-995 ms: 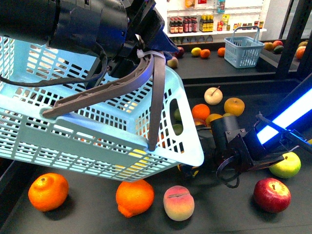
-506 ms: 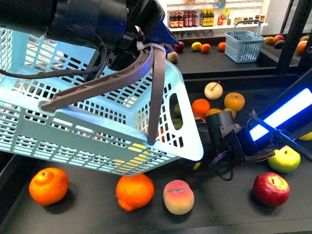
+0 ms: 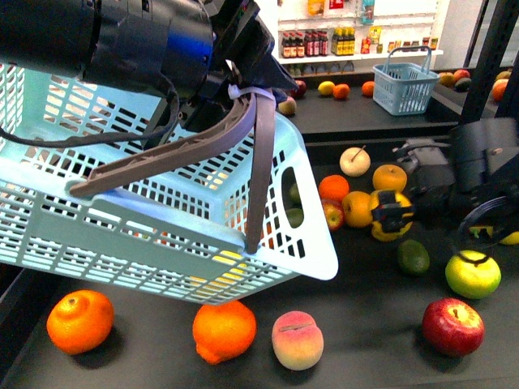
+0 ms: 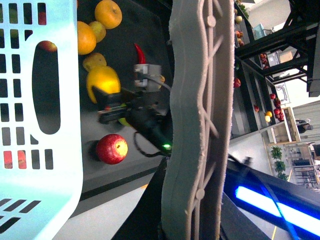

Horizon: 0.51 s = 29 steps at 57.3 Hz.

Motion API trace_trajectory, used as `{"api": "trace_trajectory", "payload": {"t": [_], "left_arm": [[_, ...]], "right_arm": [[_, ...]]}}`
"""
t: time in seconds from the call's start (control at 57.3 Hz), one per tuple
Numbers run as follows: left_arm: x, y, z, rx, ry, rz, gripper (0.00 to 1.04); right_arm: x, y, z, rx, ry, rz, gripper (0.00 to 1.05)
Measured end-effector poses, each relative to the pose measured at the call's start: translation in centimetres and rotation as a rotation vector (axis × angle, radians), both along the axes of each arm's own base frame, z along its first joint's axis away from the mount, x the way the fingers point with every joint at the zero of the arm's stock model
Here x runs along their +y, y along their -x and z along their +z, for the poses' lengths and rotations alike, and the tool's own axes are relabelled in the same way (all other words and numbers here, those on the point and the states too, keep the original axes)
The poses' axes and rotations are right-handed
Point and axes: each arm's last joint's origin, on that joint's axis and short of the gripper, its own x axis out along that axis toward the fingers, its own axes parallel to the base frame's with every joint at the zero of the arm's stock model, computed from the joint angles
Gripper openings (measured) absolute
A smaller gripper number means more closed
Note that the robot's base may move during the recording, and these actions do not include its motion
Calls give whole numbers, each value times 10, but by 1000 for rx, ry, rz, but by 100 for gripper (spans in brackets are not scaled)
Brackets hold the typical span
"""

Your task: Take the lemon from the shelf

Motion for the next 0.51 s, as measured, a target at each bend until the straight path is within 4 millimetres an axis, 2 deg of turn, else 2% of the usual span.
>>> {"api": "trace_trajectory", "payload": {"t": [0.105,0.21,0.297,0.384,0.506], "left_arm": [[0,0,0,0,0,0,10],[0,0,0,0,0,0,10],[0,0,0,0,0,0,10],[0,0,0,0,0,0,10],[0,0,0,0,0,0,10]], "right_arm": [[-10,18,42,-44,-91,-2,63],[-5,35,76,-77,-179,18,63],[8,48,102,-108,-238,47,63],[34,62,125,-130,-297,101,63],[61,67,127,-110,-336,141,63]]}}
